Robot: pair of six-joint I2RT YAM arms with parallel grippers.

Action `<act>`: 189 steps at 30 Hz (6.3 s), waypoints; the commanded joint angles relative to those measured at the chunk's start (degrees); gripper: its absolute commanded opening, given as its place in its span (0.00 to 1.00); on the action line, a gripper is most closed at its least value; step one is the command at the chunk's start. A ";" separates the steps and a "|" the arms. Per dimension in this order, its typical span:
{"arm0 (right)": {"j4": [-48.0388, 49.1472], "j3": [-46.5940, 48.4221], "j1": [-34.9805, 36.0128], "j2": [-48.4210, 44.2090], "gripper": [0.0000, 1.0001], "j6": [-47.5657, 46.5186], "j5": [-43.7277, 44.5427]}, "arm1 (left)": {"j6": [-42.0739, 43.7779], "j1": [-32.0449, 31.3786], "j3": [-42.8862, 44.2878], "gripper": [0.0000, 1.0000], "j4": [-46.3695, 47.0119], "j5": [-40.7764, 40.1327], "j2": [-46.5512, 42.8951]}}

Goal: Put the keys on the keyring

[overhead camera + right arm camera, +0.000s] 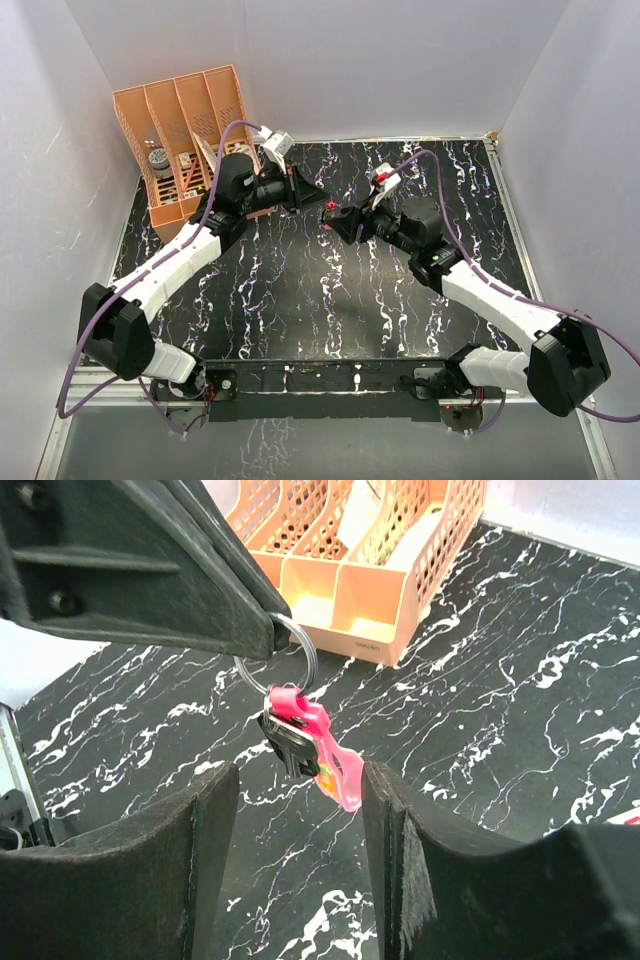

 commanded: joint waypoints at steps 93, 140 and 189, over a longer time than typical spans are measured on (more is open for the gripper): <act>-6.84 -1.93 0.59 -8.82 0.61 1.76 32.10 | 27.41 -6.29 50.40 0.00 -78.88 -33.57 31.97; -11.18 -0.30 -1.82 -11.90 0.86 4.31 42.39 | 21.90 -1.96 28.35 0.00 -49.60 -0.64 15.49; -16.77 -1.16 -11.64 -16.14 0.98 13.39 49.25 | 15.33 -11.42 20.80 0.00 -35.74 -12.40 26.86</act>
